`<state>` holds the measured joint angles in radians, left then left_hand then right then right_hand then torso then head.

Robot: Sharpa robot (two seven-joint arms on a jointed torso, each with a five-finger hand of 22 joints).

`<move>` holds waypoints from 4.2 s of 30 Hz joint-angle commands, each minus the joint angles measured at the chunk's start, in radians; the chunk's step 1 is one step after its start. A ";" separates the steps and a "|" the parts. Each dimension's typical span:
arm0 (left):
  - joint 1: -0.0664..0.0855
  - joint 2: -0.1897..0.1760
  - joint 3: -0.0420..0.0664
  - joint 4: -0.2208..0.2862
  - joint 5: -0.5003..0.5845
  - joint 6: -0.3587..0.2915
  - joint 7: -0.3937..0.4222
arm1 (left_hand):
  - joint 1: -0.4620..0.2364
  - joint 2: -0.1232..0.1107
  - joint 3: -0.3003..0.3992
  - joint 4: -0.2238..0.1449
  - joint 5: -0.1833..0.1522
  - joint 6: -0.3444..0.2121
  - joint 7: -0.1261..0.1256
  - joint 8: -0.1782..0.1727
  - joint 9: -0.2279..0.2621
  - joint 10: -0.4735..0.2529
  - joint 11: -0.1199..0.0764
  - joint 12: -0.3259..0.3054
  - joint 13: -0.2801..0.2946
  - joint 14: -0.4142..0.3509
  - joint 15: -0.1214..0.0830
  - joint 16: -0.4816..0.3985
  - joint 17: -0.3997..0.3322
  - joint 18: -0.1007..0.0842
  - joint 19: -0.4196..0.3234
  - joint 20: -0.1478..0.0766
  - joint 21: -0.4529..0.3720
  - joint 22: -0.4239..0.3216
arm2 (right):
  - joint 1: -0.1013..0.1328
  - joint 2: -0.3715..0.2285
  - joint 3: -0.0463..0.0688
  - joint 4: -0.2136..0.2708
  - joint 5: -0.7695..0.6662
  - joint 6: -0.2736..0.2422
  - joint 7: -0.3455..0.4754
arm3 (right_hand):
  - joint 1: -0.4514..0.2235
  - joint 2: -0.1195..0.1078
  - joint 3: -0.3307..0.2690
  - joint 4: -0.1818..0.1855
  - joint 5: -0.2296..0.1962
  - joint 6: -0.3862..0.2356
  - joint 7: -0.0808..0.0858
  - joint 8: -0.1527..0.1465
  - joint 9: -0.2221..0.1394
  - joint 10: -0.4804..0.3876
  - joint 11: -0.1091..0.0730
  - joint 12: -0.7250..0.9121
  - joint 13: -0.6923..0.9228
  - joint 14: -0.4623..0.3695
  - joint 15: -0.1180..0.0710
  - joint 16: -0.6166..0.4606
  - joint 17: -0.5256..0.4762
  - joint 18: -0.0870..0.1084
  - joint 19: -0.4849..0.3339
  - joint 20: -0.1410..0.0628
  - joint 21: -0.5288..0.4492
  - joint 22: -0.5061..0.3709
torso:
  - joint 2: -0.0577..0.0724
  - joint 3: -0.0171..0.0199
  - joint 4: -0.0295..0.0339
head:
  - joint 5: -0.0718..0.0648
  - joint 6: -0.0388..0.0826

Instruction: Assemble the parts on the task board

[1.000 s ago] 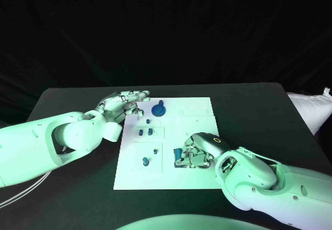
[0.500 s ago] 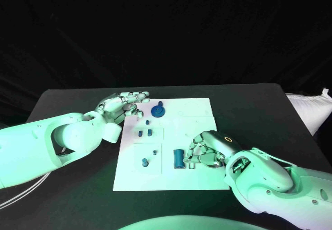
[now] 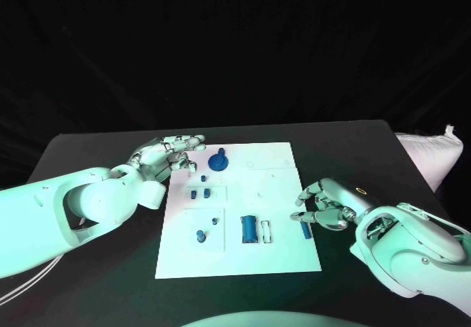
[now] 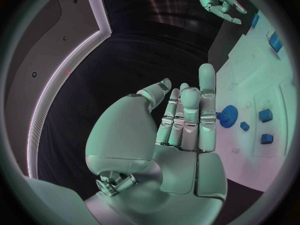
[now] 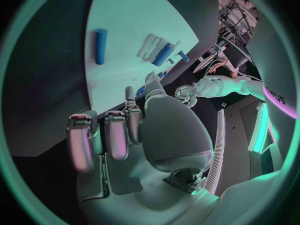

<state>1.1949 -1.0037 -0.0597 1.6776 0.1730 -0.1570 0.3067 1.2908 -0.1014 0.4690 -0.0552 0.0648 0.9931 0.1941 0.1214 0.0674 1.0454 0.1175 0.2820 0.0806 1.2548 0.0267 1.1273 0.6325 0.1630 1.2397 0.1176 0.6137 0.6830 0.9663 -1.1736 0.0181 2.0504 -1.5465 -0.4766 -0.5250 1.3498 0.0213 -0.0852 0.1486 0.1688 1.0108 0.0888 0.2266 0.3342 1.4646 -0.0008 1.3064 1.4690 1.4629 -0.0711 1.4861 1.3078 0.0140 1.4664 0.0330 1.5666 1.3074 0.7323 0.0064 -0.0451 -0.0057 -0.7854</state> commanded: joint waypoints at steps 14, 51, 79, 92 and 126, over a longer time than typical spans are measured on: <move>0.000 0.002 0.000 0.002 -0.004 0.017 0.007 | -0.004 0.010 -0.004 -0.004 0.006 -0.007 -0.001 0.007 0.001 -0.008 0.000 0.005 -0.002 -0.008 0.001 0.002 -0.002 0.019 -0.001 0.005 -0.007 -0.001 | -0.022 -0.036 -0.011 -0.024 -0.159 0.150 -0.063 | -0.045 0.010 -0.006 0.049 -0.052 0.082 -0.009 -0.041 -0.050 0.026 0.000 -0.003 -0.038 0.078 0.002 -0.003 0.098 -0.014 0.104 0.006 0.004 0.263 | -0.002 0.0006 -0.0052 | -0.011 0.003; 0.000 -0.001 -0.001 0.002 -0.005 0.020 0.004 | -0.004 0.011 -0.004 -0.005 0.006 -0.007 -0.001 0.008 0.001 -0.008 0.000 0.006 -0.002 -0.008 0.001 0.002 -0.002 0.019 -0.001 0.005 -0.007 -0.001 | -0.064 0.093 -0.015 -0.100 -0.312 0.281 -0.062 | 0.098 0.002 0.067 -0.039 -0.114 0.128 -0.021 -0.076 -0.079 0.031 -0.012 0.012 -0.027 0.080 -0.008 0.004 0.112 -0.014 0.104 -0.003 0.004 0.263 | -0.001 0.0003 -0.0051 | 0.006 -0.006; 0.000 -0.006 -0.002 0.006 -0.014 0.019 0.004 | -0.003 0.011 -0.004 -0.006 0.006 -0.007 -0.001 0.009 0.001 -0.010 0.000 0.008 -0.002 -0.009 0.001 0.002 -0.004 0.019 -0.002 0.006 -0.007 -0.002 | -0.068 0.104 -0.012 -0.060 -0.186 0.136 -0.074 | 0.002 0.006 0.335 -0.064 -0.048 0.154 -0.023 -0.114 -0.102 0.038 -0.014 0.023 -0.017 0.081 -0.010 0.006 0.118 -0.014 0.104 -0.005 0.004 0.263 | -0.001 -0.0001 -0.0042 | 0.009 -0.010; 0.000 -0.007 -0.002 0.009 -0.014 0.021 0.005 | -0.002 0.012 -0.004 -0.007 0.006 -0.008 -0.001 0.009 0.001 -0.010 0.000 0.010 -0.002 -0.010 0.001 0.002 -0.005 0.019 -0.002 0.006 -0.007 -0.002 | -0.065 0.105 -0.008 -0.021 -0.056 -0.055 -0.077 | -0.038 -0.036 0.352 -0.053 -0.079 0.166 -0.026 -0.115 -0.102 0.042 -0.015 0.029 -0.013 0.082 -0.011 0.006 0.119 -0.014 0.104 -0.007 0.004 0.263 | -0.002 -0.0002 -0.0052 | 0.009 -0.011; 0.001 -0.005 -0.002 0.015 -0.016 0.023 0.004 | 0.000 0.014 -0.003 -0.008 0.007 -0.008 -0.001 0.010 0.001 -0.012 0.000 0.012 -0.002 -0.010 0.001 0.002 -0.006 0.019 -0.002 0.006 -0.007 -0.002 | -0.063 0.210 -0.009 -0.084 0.123 0.043 -0.093 | -0.156 -0.078 0.289 0.005 0.063 0.215 -0.046 -0.084 -0.065 0.042 -0.031 0.011 -0.018 0.083 -0.024 0.007 0.122 -0.014 0.104 -0.018 0.004 0.263 | 0.000 0.0003 -0.0049 | 0.014 -0.015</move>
<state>1.1950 -1.0106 -0.0623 1.6890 0.1618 -0.1538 0.3052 1.2867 -0.0973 0.4662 -0.0580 0.0648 0.9931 0.1941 0.1258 0.0674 1.0381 0.1177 0.2904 0.0800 1.2523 0.0293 1.1273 0.6271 0.1630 1.2397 0.1176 0.6102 0.6825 0.9032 -0.9657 0.0093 1.9676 -1.4191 -0.4606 -0.6117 1.1976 -0.0565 0.2077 0.1528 0.2270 1.2172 0.0441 0.1397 0.2688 1.4651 -0.0233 1.3207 1.3078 1.4666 -0.0896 1.4892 1.3073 0.0141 1.4649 0.0228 1.5666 1.3077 0.7308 0.0065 -0.0496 0.0082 -0.8010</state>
